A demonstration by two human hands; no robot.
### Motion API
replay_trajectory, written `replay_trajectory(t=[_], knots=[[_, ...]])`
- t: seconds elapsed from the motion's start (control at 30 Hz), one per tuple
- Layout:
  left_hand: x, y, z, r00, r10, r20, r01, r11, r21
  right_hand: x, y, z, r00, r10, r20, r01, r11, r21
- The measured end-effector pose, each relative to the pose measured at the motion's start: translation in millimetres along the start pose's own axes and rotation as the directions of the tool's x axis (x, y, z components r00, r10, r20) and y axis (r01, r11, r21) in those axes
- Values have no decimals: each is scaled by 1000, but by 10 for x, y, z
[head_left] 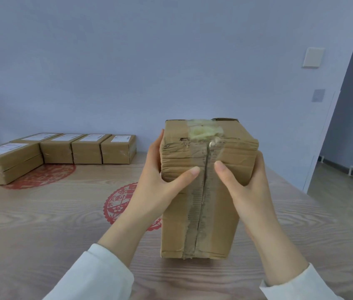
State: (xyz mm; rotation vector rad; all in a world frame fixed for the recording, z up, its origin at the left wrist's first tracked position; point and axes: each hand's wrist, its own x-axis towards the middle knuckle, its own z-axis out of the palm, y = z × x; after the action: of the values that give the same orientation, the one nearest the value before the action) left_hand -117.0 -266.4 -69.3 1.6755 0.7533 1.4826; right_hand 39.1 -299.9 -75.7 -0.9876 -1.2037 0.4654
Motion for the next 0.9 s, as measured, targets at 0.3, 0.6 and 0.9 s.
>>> replay_trajectory(t=[0.3, 0.6, 0.9], knots=[[-81, -109, -21, 1000, 1, 0, -1, 1000, 6, -63, 94, -12, 999, -48, -5, 48, 999, 13], [-109, -161, -12, 998, -43, -48, 44, 999, 25, -127, 251, -24, 997, -39, 71, 38, 999, 22], [-166, -257, -2, 988, -154, -8, 153, 987, -42, -169, 318, -44, 992, 62, 109, -63, 998, 0]])
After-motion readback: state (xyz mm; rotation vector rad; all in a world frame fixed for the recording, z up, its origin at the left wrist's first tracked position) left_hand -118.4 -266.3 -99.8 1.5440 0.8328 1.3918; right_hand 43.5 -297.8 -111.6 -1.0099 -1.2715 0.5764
